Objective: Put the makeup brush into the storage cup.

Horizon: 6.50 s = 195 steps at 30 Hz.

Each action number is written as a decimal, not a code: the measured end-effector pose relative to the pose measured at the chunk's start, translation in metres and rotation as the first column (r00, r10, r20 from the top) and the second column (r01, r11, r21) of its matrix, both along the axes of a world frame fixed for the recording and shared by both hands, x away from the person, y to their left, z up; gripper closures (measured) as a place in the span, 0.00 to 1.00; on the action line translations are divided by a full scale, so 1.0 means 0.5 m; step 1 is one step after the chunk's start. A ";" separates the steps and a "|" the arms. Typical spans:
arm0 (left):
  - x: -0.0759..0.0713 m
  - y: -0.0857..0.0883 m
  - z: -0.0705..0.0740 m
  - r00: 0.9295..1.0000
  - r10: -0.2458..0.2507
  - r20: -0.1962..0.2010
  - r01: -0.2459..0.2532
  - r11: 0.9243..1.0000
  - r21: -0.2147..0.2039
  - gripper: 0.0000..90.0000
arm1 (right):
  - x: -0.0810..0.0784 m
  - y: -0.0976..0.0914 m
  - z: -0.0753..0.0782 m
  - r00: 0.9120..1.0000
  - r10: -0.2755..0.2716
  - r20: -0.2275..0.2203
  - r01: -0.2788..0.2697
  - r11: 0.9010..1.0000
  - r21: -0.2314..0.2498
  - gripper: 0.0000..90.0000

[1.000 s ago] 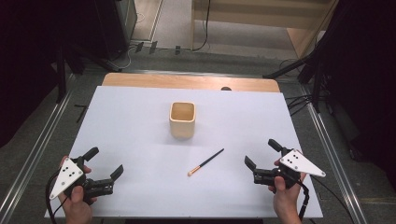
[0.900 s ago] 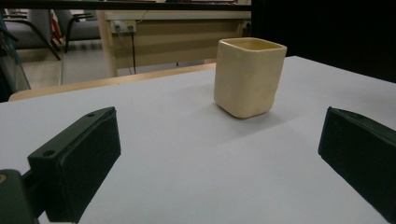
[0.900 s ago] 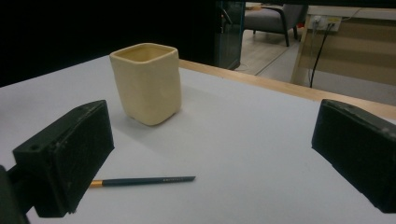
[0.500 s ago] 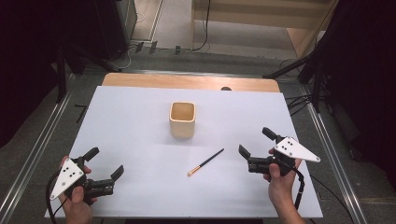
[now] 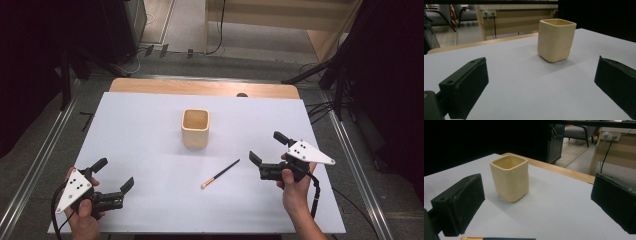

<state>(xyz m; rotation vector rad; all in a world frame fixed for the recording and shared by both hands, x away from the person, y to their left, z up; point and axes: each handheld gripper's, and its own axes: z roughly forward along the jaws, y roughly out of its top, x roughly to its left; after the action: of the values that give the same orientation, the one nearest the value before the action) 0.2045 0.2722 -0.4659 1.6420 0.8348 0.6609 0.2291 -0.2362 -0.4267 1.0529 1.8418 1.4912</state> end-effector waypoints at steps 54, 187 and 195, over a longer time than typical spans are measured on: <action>0.001 0.001 -0.001 1.000 -0.008 -0.006 0.008 1.000 -0.005 0.00 | 0.087 0.094 0.020 0.966 0.221 -0.134 -0.241 0.958 -0.155 0.24; 0.005 0.006 -0.004 1.000 -0.002 -0.023 0.002 1.000 0.002 0.00 | 0.171 0.303 -0.099 0.544 0.321 -0.775 -0.833 0.099 -0.544 0.94; 0.005 0.008 -0.004 1.000 0.001 -0.026 -0.001 1.000 -0.001 0.00 | 0.171 0.298 -0.099 0.547 0.334 -0.768 -0.832 0.113 -0.543 0.94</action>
<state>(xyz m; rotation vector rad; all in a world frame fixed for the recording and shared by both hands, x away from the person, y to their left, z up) 0.2070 0.2760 -0.4681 1.6520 0.8542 0.6410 0.3147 -0.0874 -0.4763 -0.0486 3.1269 0.1638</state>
